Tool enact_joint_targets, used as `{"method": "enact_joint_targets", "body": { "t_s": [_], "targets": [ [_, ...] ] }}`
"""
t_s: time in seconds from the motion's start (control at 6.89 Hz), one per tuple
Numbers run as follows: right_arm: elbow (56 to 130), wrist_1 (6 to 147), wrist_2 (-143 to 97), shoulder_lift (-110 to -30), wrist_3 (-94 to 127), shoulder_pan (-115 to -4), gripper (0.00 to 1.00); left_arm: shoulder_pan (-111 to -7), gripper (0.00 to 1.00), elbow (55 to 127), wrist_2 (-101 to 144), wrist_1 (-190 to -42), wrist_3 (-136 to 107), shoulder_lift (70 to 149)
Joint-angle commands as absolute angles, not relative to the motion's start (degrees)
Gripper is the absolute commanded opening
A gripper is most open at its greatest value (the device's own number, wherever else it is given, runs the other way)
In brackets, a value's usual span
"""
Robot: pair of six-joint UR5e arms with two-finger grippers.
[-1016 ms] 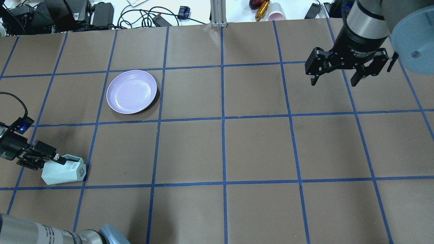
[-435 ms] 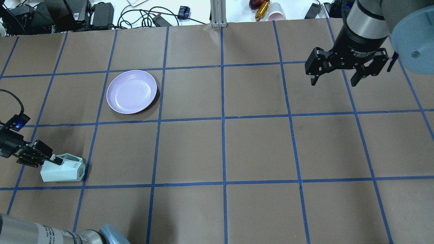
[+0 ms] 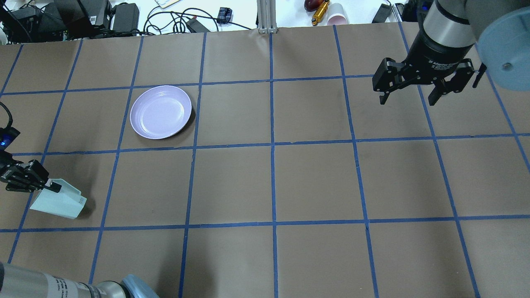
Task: Flip cup and place on plate
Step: 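Lift the mug with the left gripper, turning it upright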
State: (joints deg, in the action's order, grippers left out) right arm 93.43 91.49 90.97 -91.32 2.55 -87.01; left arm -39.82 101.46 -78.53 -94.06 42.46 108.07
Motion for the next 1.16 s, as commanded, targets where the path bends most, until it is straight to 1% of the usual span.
{"method": "enact_joint_targets", "body": {
  "t_s": [0.0, 0.29, 0.73, 1.02],
  "targets": [
    [93.43, 91.49, 90.97, -91.32, 2.55, -87.01, 1.0, -40.6, 0.0, 98.46, -78.75, -94.22, 41.31, 107.32],
    [93.43, 91.49, 90.97, -91.32, 2.55, -87.01, 1.0, -45.06, 0.0, 92.14, -81.81, -94.31, 37.64, 106.62],
    [93.43, 91.49, 90.97, -91.32, 2.55, -87.01, 1.0, -55.6, 0.0, 87.82, -86.04, -89.33, 32.27, 106.61],
    [93.43, 91.49, 90.88, -91.32, 2.55, -87.01, 1.0, -63.33, 0.0, 85.35, -90.43, -85.36, 29.72, 105.21]
  ]
}}
